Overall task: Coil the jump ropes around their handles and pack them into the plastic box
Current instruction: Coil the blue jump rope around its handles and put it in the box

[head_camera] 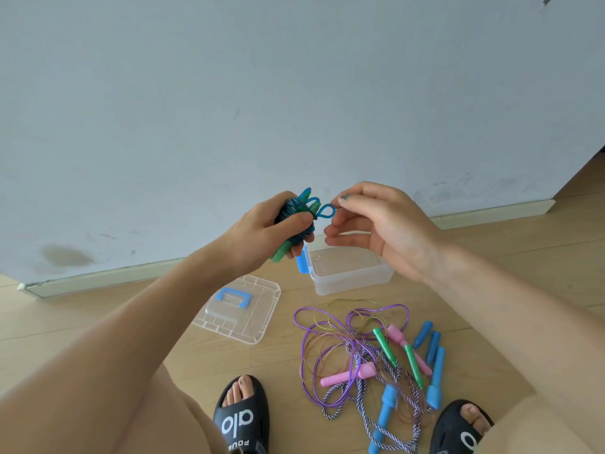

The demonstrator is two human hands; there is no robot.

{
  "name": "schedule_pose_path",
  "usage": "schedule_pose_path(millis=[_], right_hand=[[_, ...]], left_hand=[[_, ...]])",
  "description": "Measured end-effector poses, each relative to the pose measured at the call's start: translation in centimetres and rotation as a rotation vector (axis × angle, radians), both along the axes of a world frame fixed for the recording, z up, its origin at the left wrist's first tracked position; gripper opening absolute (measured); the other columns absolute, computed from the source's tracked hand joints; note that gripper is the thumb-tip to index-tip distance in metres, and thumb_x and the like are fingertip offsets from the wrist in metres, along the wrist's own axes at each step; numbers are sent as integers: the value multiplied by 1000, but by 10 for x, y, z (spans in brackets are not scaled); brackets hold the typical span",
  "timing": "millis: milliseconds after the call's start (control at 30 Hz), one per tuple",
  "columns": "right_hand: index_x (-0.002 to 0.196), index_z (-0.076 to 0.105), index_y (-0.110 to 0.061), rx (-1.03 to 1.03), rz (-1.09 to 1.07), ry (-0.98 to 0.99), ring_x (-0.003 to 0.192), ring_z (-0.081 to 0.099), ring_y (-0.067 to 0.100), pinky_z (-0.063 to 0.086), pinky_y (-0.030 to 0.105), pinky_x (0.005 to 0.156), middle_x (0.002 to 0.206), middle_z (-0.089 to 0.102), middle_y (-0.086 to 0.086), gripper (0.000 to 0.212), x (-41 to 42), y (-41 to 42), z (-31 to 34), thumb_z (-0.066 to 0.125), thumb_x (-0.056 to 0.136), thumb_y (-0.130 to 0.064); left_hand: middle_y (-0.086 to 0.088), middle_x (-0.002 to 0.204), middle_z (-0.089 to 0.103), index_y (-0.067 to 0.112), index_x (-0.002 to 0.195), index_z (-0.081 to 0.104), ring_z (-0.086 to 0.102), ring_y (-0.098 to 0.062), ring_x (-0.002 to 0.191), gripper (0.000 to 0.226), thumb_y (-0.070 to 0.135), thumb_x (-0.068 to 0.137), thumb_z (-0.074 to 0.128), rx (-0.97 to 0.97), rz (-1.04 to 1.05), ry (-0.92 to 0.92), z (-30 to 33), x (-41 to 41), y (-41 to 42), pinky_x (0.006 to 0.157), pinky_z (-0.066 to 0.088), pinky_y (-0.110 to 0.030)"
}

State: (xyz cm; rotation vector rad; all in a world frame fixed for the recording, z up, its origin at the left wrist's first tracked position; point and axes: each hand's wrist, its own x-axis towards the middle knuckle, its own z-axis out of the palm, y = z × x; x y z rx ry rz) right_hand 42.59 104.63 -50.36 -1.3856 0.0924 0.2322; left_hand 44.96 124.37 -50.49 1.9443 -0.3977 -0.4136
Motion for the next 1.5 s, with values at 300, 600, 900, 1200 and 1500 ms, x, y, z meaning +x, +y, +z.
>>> schedule_pose_path(millis=[300, 600, 900, 1200, 1500], right_hand=[[92, 65, -4, -65, -3, 127, 66, 67, 18, 58, 28, 65, 82, 55, 12, 8, 5, -7, -8, 62, 96, -11], [90, 59, -6, -161, -6, 18, 55, 52, 18, 36, 25, 45, 65, 58, 7, 7, 5, 0, -6, 55, 93, -2], [87, 67, -8, -207, -14, -32, 69, 62, 17, 49, 28, 64, 82, 66, 11, 7, 2, -1, -11, 64, 91, -5], [89, 71, -10, -142, -107, -81, 71, 62, 13, 45, 26, 62, 85, 70, 7, 9, 1, -1, -16, 70, 87, -2], [83, 68, -12, 106, -118, 115, 65, 56, 12, 42, 24, 58, 75, 64, 1, 16, 4, 2, -16, 66, 86, 3]], left_hand=[[-3, 81, 68, 19, 98, 52, 63, -20, 74, 14, 32, 94, 56, 170, -120, -162, -5, -3, -4, 76, 53, -41], [-1, 83, 68, 29, 96, 47, 64, -19, 78, 10, 36, 94, 54, 343, -117, -257, -11, -3, -9, 77, 52, -47], [-2, 81, 66, 29, 95, 49, 64, -22, 75, 10, 38, 95, 53, 319, -76, -268, -11, 1, -7, 74, 52, -50], [-2, 85, 69, 26, 96, 47, 65, -20, 77, 14, 39, 94, 53, 323, -94, -251, -12, 1, -11, 75, 53, -49], [-1, 86, 67, 24, 96, 45, 64, -20, 78, 16, 38, 95, 52, 361, -92, -255, -14, 2, -13, 71, 53, -44]])
